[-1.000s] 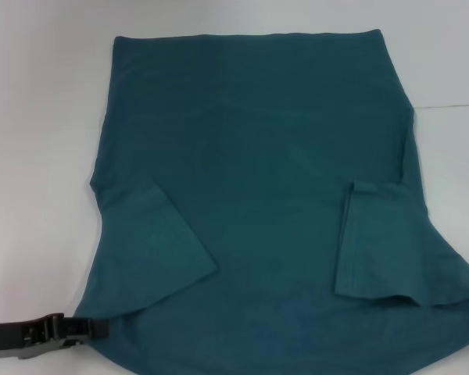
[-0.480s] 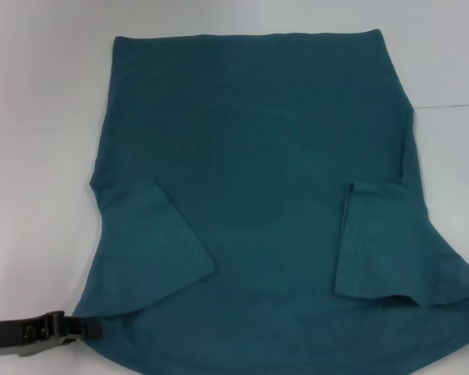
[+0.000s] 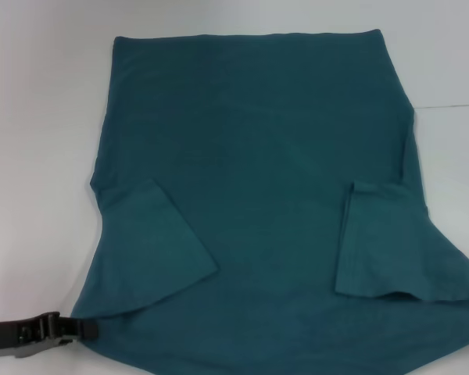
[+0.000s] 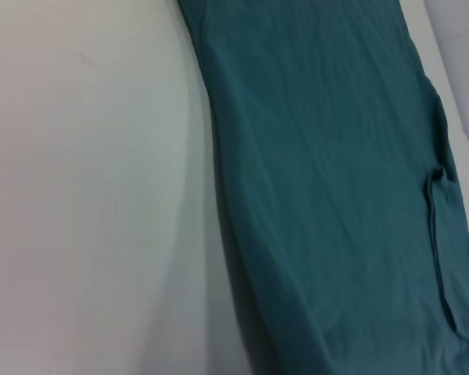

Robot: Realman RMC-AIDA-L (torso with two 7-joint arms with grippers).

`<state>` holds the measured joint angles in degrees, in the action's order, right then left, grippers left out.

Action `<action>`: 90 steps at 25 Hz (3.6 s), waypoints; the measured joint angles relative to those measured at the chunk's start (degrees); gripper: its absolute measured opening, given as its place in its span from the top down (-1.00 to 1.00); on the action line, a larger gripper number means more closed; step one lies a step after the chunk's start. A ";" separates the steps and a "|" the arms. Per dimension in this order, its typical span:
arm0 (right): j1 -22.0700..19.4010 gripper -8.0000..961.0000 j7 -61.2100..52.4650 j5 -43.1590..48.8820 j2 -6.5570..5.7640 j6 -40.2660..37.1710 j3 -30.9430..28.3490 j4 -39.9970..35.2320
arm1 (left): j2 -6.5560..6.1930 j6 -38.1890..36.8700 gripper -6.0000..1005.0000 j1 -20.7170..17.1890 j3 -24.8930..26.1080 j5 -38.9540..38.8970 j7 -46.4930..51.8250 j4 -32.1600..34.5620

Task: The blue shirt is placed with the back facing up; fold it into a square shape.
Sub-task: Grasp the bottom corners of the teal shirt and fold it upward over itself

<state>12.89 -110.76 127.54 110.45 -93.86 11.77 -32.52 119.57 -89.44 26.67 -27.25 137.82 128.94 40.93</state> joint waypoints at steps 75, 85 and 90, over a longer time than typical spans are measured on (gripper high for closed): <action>25.85 0.88 1.83 -0.11 -3.89 40.48 5.63 1.17 | 1.01 37.57 0.93 21.87 -0.52 -30.05 -16.71 -14.39; 30.15 0.85 10.34 -3.17 -2.12 58.49 8.30 8.20 | 4.23 51.51 0.93 26.61 -0.40 -40.96 -34.51 -19.31; 31.80 0.84 17.50 -7.58 -1.59 64.24 8.33 10.66 | 4.37 54.18 0.93 27.29 -0.26 -46.67 -41.67 -21.09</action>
<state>44.69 -93.27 119.96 108.86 -29.62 20.10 -21.85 123.94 -35.27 53.96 -27.50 91.14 87.27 19.83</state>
